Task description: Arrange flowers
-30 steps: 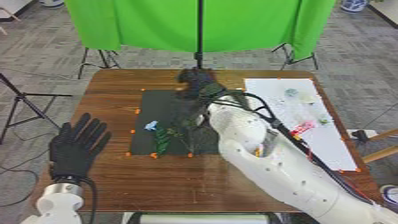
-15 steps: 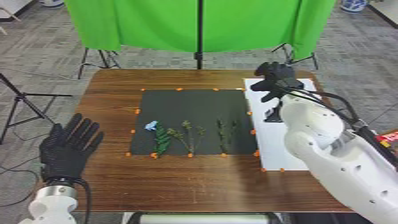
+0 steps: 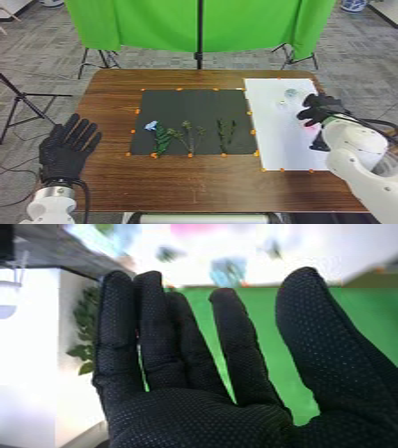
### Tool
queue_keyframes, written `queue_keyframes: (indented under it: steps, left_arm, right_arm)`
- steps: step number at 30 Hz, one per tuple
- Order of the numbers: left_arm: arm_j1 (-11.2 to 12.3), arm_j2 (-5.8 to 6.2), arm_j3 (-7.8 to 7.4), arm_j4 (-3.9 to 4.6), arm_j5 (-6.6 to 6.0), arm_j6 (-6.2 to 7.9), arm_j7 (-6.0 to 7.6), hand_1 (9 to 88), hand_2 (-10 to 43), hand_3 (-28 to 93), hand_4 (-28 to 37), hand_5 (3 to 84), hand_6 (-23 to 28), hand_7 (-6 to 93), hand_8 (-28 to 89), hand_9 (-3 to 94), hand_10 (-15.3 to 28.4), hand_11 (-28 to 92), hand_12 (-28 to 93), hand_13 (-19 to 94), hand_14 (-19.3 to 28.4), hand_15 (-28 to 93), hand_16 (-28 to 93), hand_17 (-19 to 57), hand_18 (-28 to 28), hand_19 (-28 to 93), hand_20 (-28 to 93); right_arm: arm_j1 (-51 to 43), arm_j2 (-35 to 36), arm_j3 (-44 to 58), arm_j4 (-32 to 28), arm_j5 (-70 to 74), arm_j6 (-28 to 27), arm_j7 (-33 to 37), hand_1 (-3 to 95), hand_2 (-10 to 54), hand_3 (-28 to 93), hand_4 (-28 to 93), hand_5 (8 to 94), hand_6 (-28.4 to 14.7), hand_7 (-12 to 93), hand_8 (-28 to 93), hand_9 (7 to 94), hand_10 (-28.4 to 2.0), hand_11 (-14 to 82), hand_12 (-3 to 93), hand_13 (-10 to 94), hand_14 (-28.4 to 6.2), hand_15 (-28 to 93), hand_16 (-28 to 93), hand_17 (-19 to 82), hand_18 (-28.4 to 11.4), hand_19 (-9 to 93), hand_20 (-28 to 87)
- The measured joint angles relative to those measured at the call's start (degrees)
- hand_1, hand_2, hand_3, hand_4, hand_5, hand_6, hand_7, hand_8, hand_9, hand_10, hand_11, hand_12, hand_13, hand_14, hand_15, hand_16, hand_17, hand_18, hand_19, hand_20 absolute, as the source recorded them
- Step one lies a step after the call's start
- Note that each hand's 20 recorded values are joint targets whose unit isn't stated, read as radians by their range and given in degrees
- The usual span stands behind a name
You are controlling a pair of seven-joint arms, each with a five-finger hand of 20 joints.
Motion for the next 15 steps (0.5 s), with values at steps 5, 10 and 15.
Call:
queue_keyframes:
  steps: [5, 10, 15]
  left_arm:
    - [0.03, -0.22, 0.04, 0.04, 0.13, 0.34, -0.18, 35.0, 7.8, 74, -28.1, 43.6, 6.7, 17.9, -10, 40.4, 14.3, 27, 13, 32, 13.7, 42, -6, -3.4, 14.2, 34, 14]
    - [0.11, -0.30, 0.04, 0.06, 0.19, 0.40, -0.31, 33.4, 10.1, 74, -28.2, 44.4, 6.9, 17.5, -10, 40.7, 14.6, 27, 12, 32, 13.9, 42, -6, -3.6, 14.2, 35, 14]
    - [0.15, -0.36, 0.12, 0.06, -0.01, 0.50, -0.80, 32.4, 11.0, 74, -28.2, 44.8, 6.9, 17.2, -10, 41.0, 14.7, 27, 12, 32, 13.9, 42, -6, -3.6, 14.2, 35, 14]
  right_arm:
    - [-2.10, 0.21, 0.65, 1.34, -1.53, -1.65, -0.11, 38.2, -2.6, 77, -26, 45.5, -7.2, 12, -10, 45.8, -20.6, 10.7, 15.7, 39, -19.3, 42, 11, 20, -24.0, 67, 20]
    - [-1.42, -0.08, -0.44, 4.02, -1.19, -2.87, -0.01, 43.6, -2.5, 77, -27, 45.5, -6.5, 13, -10, 47.7, -19.2, 12.2, 15.9, 43, -17.6, 44, 12, 21, -23.9, 67, 21]
    - [1.59, -1.09, -2.10, 6.63, 0.53, -2.78, 0.90, 51.3, -1.4, 72, -28, 59.4, -3.4, 20, -5, 65.0, -15.2, 21.6, 24.9, 54, -13.8, 48, 18, 24, -22.6, 68, 23]
